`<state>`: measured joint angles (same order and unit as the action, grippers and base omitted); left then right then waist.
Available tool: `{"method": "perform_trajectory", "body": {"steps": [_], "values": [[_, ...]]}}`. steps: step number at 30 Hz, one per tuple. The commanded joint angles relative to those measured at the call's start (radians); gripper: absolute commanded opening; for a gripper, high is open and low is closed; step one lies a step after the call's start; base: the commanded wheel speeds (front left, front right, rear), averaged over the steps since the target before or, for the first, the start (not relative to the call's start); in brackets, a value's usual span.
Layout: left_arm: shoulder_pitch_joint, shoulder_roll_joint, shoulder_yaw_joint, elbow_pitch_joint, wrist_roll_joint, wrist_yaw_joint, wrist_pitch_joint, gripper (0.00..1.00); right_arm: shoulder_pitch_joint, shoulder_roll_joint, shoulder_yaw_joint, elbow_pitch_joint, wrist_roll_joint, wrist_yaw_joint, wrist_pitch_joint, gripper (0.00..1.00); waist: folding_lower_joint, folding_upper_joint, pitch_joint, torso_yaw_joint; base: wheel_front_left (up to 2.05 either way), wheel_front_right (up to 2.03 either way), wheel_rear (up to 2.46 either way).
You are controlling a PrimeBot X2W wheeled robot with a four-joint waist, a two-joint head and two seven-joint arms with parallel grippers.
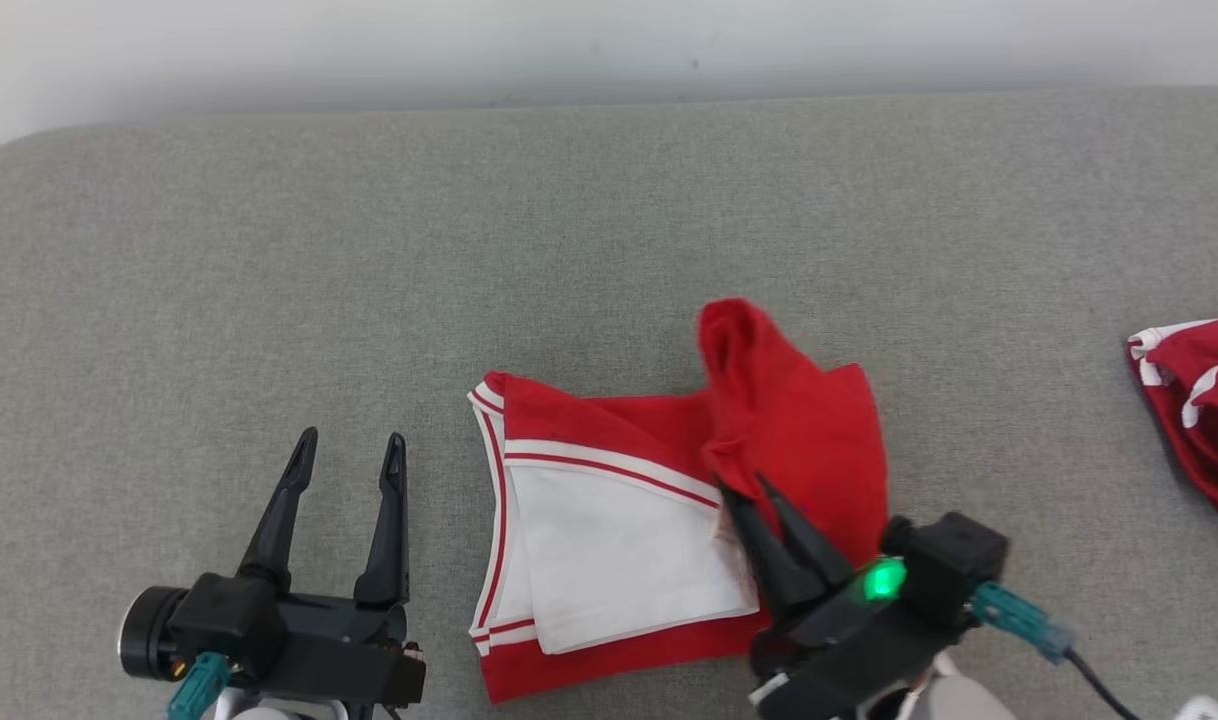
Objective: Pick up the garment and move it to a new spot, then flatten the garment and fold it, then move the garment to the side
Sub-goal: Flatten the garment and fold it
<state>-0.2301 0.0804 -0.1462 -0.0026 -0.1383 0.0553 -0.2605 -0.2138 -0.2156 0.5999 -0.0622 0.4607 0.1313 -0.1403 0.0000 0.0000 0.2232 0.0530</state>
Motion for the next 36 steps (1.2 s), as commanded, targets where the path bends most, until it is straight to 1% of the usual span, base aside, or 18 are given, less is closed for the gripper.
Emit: {"method": "perform_trajectory", "body": {"steps": [1,10,14,19,20,21,22,26,30,33,36], "values": [[-0.001,-0.003,-0.002,0.003,0.007,0.0,-0.003,1.0,-0.014,0.01,0.016,0.01,0.012,-0.001,-0.008,0.0,0.0,0.0,0.007,0.006,0.0,0.0,0.0],[-0.023,-0.011,-0.014,0.008,0.011,-0.003,-0.003,1.0,-0.114,0.075,0.173,0.135,0.084,-0.001,-0.059,0.0,0.0,0.0,0.043,0.027,0.0,0.0,0.0],[-0.033,-0.014,-0.02,0.01,0.012,-0.004,-0.003,1.0,-0.147,0.089,0.235,0.19,0.119,-0.001,-0.075,0.0,0.0,0.0,0.057,0.035,0.0,0.0,0.0],[-0.043,-0.018,-0.024,0.015,0.012,-0.007,-0.003,1.0,-0.189,0.1,0.285,0.267,0.166,-0.001,-0.094,0.0,0.0,0.0,0.07,0.041,0.0,0.0,0.0],[-0.044,-0.019,-0.024,0.016,0.012,-0.007,-0.003,1.0,-0.195,0.102,0.289,0.275,0.173,-0.001,-0.098,0.3,0.0,0.0,0.071,0.042,0.0,0.0,0.0],[-0.045,-0.018,-0.024,0.016,0.012,-0.007,-0.003,1.0,-0.2,0.105,0.295,0.284,0.187,-0.001,-0.099,0.82,0.0,0.0,0.072,0.042,0.0,0.0,0.0],[-0.046,-0.019,-0.024,0.016,0.012,-0.008,-0.003,1.0,-0.205,0.105,0.304,0.294,0.195,-0.001,-0.098,1.0,0.0,0.0,0.073,0.042,0.0,0.0,0.0],[-0.045,-0.021,-0.021,0.017,0.012,-0.007,-0.003,1.0,-0.227,0.106,0.353,0.301,0.244,-0.001,-0.104,1.0,0.0,0.0,0.074,0.041,0.0,0.0,0.0],[-0.044,-0.022,-0.018,0.017,0.016,-0.009,-0.003,1.0,-0.254,0.096,0.411,0.264,0.294,-0.001,-0.11,1.0,0.0,0.0,0.073,0.039,0.0,0.0,0.0],[-0.041,-0.023,-0.02,0.013,0.019,-0.004,-0.003,1.0,-0.271,0.072,0.402,0.208,0.309,-0.001,-0.12,1.0,0.0,0.0,0.072,0.037,0.0,0.0,0.0],[-0.032,-0.023,-0.018,0.008,0.023,0.002,-0.003,1.0,-0.264,0.042,0.331,0.14,0.294,-0.001,-0.125,1.0,0.0,0.0,0.066,0.033,0.0,0.0,0.0]]}}
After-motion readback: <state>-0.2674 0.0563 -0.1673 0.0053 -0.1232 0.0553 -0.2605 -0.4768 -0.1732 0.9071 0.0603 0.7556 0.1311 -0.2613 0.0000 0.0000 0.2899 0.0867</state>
